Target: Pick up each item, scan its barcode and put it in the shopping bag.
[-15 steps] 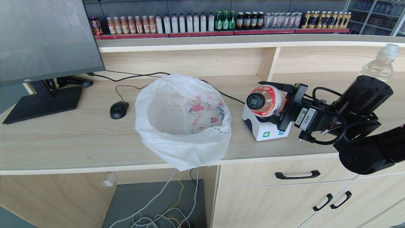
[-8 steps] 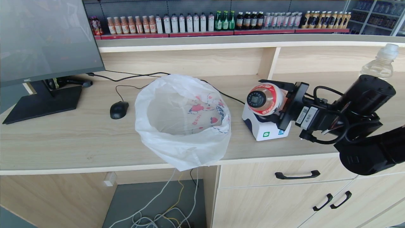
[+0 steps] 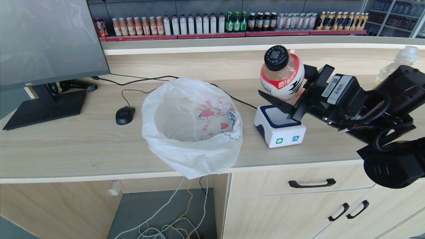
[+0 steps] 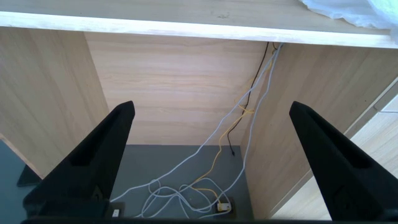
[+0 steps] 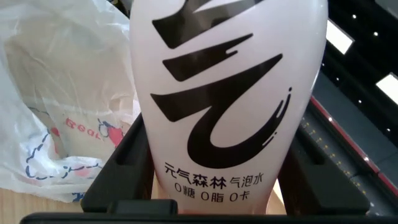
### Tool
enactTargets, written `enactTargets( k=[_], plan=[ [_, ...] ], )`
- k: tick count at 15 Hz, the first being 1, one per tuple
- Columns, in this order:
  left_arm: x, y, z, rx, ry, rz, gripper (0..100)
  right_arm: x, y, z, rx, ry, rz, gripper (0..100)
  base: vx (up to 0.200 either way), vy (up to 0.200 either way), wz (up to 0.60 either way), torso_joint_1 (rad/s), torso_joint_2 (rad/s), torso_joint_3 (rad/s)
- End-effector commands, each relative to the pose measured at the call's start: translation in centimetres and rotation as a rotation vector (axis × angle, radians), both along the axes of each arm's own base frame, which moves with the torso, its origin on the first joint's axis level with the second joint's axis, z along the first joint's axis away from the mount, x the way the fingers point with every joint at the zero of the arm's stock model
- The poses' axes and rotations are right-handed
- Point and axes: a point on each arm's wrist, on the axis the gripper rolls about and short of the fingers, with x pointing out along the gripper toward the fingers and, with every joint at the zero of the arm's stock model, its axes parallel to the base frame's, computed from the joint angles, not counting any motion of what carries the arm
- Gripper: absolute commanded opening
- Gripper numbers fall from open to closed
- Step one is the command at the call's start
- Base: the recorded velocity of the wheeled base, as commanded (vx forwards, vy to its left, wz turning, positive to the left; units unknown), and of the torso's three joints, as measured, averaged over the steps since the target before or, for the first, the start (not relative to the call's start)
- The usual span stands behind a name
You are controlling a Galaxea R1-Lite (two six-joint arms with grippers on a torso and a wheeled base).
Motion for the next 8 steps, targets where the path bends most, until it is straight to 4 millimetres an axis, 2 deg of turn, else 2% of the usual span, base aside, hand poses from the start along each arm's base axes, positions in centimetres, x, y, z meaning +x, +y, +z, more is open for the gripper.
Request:
enactTargets(
  k=[1,5,6,8],
  plan=[
    [0.0,0.0,0.0,-0.001,-0.001,0.000,100,-1.6,0.6,0.9,0.064,0.045,0.027,0,0.000,0.000,0.00,0.000,0.00,0.000],
    [0.0,0.0,0.0,-0.001,-0.001,0.000,100,-3.0,2.1,0.5,0.289,0.259,0.054,0,0.000,0.000,0.00,0.000,0.00,0.000],
    [0.0,0.0,0.0,-0.001,-0.001,0.000,100,-3.5,3.1,0.9,0.398,0.339,0.061,0,0.000,0.000,0.00,0.000,0.00,0.000],
    [0.0,0.0,0.0,0.001,-0.001,0.000,100,-3.6,3.2,0.5,0.531,0.474,0.056,0,0.000,0.000,0.00,0.000,0.00,0.000]
  ],
)
